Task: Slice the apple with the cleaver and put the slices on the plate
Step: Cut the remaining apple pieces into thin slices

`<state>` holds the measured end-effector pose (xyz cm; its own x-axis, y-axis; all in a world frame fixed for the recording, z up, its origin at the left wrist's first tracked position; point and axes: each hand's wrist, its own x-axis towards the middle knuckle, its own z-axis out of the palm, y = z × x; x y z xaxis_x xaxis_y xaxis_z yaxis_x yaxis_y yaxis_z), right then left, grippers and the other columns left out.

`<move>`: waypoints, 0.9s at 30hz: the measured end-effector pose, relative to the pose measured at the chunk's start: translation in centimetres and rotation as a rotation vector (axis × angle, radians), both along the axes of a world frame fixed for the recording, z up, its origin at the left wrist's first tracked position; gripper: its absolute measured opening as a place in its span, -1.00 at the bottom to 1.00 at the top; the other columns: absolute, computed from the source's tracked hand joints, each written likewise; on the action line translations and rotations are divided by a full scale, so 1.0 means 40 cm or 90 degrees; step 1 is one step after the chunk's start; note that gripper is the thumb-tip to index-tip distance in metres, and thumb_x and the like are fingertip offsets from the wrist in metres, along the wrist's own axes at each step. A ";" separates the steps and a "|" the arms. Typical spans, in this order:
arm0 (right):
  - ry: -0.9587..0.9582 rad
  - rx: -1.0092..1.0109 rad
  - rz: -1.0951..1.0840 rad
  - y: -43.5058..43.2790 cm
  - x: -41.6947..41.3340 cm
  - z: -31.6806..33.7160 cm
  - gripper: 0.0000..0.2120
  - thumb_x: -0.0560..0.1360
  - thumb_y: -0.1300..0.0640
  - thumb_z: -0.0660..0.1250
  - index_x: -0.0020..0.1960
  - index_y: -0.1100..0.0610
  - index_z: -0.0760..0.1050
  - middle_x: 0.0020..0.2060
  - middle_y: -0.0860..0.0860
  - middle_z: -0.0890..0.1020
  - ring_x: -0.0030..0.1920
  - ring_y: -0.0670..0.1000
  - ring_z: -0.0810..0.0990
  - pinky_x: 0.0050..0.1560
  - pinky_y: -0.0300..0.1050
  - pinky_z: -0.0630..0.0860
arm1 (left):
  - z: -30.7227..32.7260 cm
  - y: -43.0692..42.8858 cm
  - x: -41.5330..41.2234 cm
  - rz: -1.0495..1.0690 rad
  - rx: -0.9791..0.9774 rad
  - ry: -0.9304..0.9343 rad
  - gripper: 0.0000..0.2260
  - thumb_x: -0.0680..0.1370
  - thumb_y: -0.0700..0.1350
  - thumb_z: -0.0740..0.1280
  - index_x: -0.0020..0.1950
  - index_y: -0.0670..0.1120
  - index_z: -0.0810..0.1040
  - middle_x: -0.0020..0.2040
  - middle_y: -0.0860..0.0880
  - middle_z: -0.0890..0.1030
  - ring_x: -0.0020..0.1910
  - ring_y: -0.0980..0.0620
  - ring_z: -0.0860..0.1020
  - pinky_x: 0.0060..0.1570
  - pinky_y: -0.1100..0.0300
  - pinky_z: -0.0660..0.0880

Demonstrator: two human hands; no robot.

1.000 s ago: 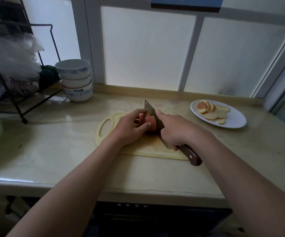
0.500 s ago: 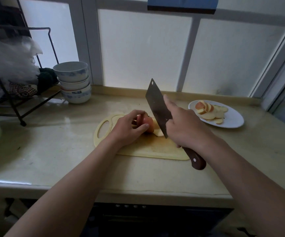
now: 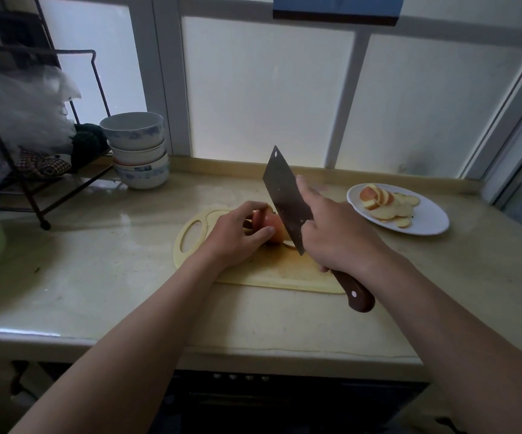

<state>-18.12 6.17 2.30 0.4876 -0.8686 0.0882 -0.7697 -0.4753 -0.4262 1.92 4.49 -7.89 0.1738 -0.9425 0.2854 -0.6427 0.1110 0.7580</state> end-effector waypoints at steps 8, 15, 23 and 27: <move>0.075 -0.017 -0.006 0.035 -0.010 -0.003 -0.20 0.64 0.21 0.12 0.68 -0.24 -0.22 -0.16 0.08 0.55 -0.23 0.08 0.61 -0.19 0.03 0.64 | -0.002 0.000 0.002 -0.003 -0.006 0.005 -0.55 0.55 0.08 0.43 0.41 0.16 0.42 0.29 -0.02 0.54 0.17 -0.01 0.57 0.17 0.05 0.58; 0.150 -0.015 -0.008 0.110 -0.055 0.002 -0.14 0.63 0.25 0.14 0.66 -0.24 -0.29 -0.24 0.03 0.55 -0.30 0.02 0.57 -0.33 -0.06 0.50 | -0.007 -0.002 0.006 -0.009 -0.020 0.004 -0.56 0.56 0.08 0.43 0.41 0.14 0.44 0.27 -0.03 0.55 0.16 -0.01 0.58 0.14 0.07 0.59; 0.171 -0.013 -0.010 0.099 -0.048 0.001 -0.12 0.61 0.29 0.16 0.67 -0.21 -0.27 -0.23 0.04 0.54 -0.32 0.02 0.59 -0.28 -0.03 0.59 | -0.014 -0.009 0.009 -0.004 -0.020 0.010 -0.57 0.55 0.10 0.44 0.40 0.17 0.44 0.24 0.01 0.57 0.13 0.04 0.59 0.08 0.14 0.58; 0.166 -0.011 -0.009 0.062 -0.017 -0.023 -0.13 0.61 0.30 0.16 0.68 -0.20 -0.25 -0.18 0.02 0.53 -0.34 0.01 0.64 -0.21 0.02 0.67 | -0.016 -0.010 0.010 -0.006 -0.026 0.001 -0.55 0.54 0.10 0.44 0.40 0.16 0.45 0.23 0.01 0.58 0.13 0.05 0.60 0.10 0.14 0.58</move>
<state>-18.80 8.66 1.39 0.4832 -0.8752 -0.0236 -0.8593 -0.4689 -0.2043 2.33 4.07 -8.52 0.1661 -0.9317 0.3229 -0.6405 0.1471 0.7538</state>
